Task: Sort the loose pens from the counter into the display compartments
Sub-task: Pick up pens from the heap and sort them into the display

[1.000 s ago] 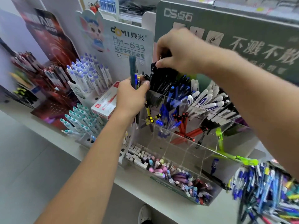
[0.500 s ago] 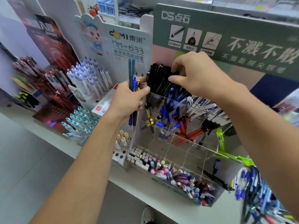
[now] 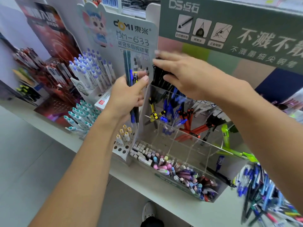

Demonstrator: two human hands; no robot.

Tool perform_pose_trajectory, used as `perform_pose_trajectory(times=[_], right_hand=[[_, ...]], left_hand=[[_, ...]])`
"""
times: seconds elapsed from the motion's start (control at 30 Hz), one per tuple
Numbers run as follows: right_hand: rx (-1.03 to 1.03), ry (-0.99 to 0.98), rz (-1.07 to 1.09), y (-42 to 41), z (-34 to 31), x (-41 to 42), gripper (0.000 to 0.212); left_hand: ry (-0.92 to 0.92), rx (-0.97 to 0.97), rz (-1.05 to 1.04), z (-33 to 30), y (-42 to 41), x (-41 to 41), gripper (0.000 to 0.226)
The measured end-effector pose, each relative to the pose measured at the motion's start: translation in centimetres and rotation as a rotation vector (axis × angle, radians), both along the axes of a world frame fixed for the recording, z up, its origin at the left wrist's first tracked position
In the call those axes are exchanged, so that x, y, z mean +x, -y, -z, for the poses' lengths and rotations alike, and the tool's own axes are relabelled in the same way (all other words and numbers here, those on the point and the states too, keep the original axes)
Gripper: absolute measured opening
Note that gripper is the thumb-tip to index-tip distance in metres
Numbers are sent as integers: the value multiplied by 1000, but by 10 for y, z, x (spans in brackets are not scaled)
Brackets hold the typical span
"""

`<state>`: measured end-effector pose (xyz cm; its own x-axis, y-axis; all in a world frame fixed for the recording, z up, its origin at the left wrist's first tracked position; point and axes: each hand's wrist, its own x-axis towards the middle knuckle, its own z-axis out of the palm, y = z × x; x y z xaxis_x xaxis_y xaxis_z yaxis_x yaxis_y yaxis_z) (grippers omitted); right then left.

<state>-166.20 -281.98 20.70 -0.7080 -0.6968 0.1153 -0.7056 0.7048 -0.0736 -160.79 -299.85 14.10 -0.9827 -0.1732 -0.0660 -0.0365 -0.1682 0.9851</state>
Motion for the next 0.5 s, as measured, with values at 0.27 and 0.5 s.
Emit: perform_pose_trajectory(times=[0.27, 0.5], right_hand=[[-582, 239, 85, -25, 27, 59, 10], [-374, 580, 142, -34, 66, 73, 16]], left_hand=[[236, 472, 279, 37, -31, 53, 39], [241, 324, 448, 57, -42, 88, 28]])
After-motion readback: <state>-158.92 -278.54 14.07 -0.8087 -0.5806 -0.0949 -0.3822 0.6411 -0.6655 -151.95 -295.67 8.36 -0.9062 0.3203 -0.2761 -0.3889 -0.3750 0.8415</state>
